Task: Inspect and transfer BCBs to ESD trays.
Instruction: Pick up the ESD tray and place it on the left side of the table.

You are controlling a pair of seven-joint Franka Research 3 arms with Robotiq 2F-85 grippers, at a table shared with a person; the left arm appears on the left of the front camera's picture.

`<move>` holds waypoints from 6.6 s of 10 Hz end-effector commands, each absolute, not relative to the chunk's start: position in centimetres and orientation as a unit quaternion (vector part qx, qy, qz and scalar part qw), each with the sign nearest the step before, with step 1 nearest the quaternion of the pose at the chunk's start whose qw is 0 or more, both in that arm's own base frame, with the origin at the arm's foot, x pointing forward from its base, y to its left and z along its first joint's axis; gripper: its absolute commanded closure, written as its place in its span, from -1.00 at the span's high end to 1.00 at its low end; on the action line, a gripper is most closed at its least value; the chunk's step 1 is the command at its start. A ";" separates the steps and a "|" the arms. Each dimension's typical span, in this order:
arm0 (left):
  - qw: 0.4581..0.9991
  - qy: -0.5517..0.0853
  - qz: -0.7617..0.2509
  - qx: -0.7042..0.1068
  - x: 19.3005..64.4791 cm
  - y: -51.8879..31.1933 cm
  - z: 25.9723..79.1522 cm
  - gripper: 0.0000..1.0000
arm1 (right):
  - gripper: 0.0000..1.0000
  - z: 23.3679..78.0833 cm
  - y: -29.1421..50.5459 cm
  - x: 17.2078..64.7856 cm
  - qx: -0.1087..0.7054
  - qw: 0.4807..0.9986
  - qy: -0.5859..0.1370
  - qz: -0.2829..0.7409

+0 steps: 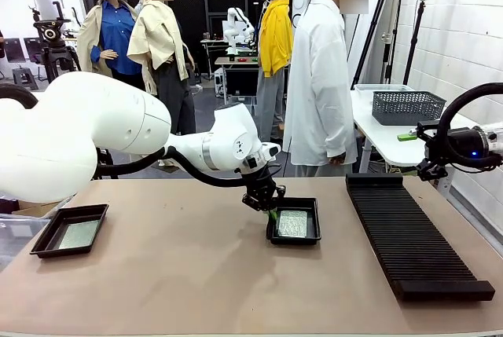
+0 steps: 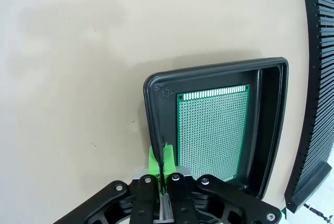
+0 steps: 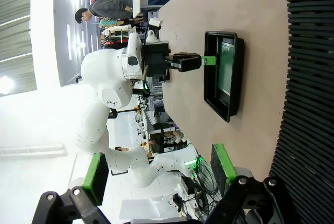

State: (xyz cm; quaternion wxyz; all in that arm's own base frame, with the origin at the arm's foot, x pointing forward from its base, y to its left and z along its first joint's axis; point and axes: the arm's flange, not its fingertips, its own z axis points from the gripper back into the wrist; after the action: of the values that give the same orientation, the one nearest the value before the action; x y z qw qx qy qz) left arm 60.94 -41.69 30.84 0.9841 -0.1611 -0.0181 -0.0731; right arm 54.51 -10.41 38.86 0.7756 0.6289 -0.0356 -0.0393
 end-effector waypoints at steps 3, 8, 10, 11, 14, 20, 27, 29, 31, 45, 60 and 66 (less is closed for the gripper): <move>0.982 0.002 -0.068 -0.175 60.3 -36.4 31.6 -1.00 | 1.00 39.0 -10.3 54.7 0.625 0.779 -0.028 -0.040; 0.981 0.009 -0.062 -0.182 59.1 -31.1 32.2 -1.00 | 1.00 39.0 -10.3 54.7 0.625 0.779 -0.028 -0.040; 0.981 0.002 -0.050 -0.187 58.9 -28.8 32.2 -1.00 | 1.00 39.0 -10.3 54.7 0.625 0.779 -0.028 -0.040; 0.982 -0.002 -0.044 -0.185 58.8 -27.8 32.1 -1.00 | 1.00 39.0 -10.3 54.7 0.625 0.779 -0.028 -0.040; 0.986 -0.015 -0.014 -0.164 58.0 -23.6 31.5 -1.00 | 1.00 39.0 -10.3 54.7 0.625 0.779 -0.028 -0.040; 0.988 -0.047 0.017 -0.147 55.7 -15.6 31.5 -1.00 | 1.00 39.0 -10.3 54.7 0.625 0.779 -0.028 -0.040; 0.993 -0.062 0.007 -0.104 57.0 -5.8 32.2 -1.00 | 1.00 39.0 -10.3 54.7 0.625 0.779 -0.028 -0.040; 0.995 -0.045 0.021 -0.085 57.4 -3.9 32.0 -1.00 | 1.00 39.0 -10.3 54.7 0.625 0.779 -0.028 -0.040; 0.998 -0.016 0.006 -0.057 56.9 -2.2 31.8 -1.00 | 1.00 39.0 -10.3 54.7 0.625 0.779 -0.028 -0.040; 0.990 -0.060 0.013 -0.126 53.6 0.5 36.5 1.00 | 1.00 39.0 -10.3 54.7 0.625 0.779 -0.028 -0.040; 0.990 -0.075 0.028 -0.116 52.4 0.5 39.2 1.00 | 1.00 39.0 -10.3 54.7 0.625 0.779 -0.028 -0.040; 0.990 -0.075 0.028 -0.116 52.4 0.5 39.2 1.00 | 1.00 39.0 -10.3 54.7 0.625 0.779 -0.028 -0.040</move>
State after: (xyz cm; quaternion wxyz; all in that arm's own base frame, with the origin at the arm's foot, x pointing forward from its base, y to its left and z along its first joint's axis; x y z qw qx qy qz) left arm 52.47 0.37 39.11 0.9900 -0.1147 -0.0762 0.0311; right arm 54.52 -10.42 38.84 0.7757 0.6289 -0.0355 -0.0394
